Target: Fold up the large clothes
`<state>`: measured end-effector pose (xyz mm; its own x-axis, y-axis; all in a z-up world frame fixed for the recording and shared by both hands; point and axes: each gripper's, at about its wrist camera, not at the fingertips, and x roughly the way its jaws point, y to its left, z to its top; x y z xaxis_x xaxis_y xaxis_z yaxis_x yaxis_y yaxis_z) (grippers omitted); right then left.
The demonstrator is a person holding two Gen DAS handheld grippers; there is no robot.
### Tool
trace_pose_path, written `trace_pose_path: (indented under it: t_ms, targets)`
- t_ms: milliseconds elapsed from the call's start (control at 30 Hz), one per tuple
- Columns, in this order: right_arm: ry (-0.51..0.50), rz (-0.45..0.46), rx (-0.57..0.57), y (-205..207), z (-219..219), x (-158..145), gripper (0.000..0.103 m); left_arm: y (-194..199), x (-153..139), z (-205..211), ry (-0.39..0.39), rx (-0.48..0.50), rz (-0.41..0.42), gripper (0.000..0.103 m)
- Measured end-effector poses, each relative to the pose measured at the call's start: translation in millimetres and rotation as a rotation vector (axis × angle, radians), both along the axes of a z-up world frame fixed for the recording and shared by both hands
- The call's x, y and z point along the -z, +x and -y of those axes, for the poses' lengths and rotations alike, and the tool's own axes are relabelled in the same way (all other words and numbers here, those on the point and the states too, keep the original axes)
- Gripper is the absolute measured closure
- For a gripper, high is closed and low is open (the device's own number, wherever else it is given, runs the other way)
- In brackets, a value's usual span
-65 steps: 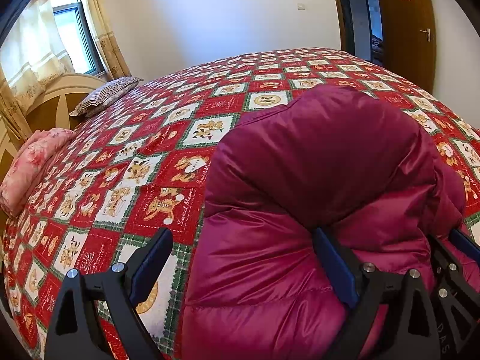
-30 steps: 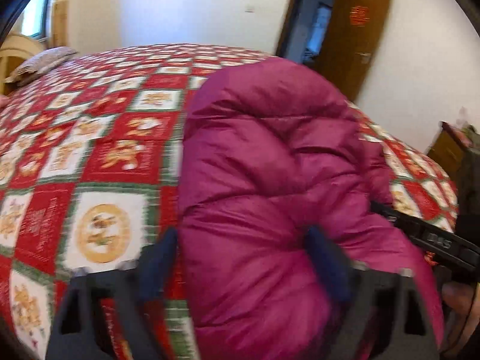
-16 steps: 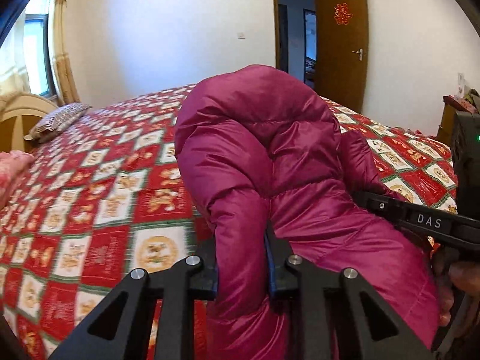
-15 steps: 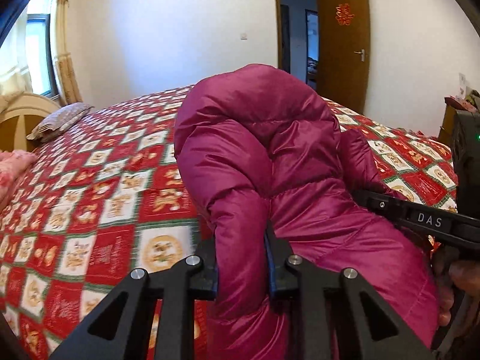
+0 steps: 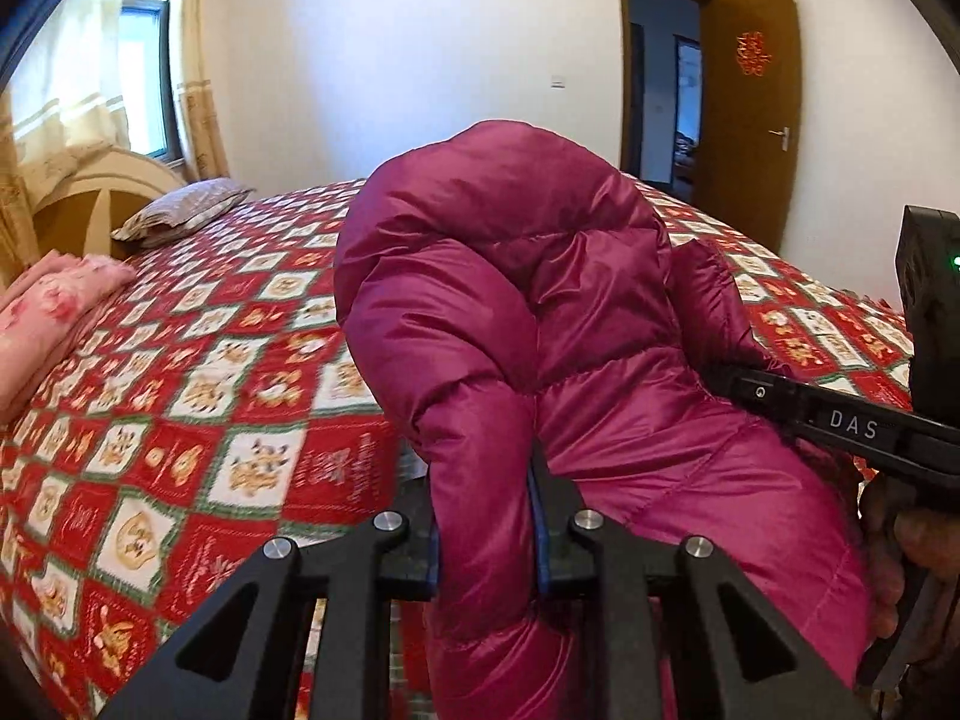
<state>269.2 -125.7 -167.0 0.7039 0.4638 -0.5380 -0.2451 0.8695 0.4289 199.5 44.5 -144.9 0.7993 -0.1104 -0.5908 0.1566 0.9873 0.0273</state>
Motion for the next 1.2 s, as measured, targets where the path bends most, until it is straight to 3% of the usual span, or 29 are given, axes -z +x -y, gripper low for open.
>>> trace_pose_path:
  t_ms: [500,1200]
  targets:
    - [-0.064,0.005,-0.096,9,-63,1,0.084,-5,13,-59,-0.021,-0.105,-0.015,0.082]
    - [-0.140,-0.005,-0.129,17,-96,9,0.084,0,30,-84,-0.044,-0.143,-0.039,0.082]
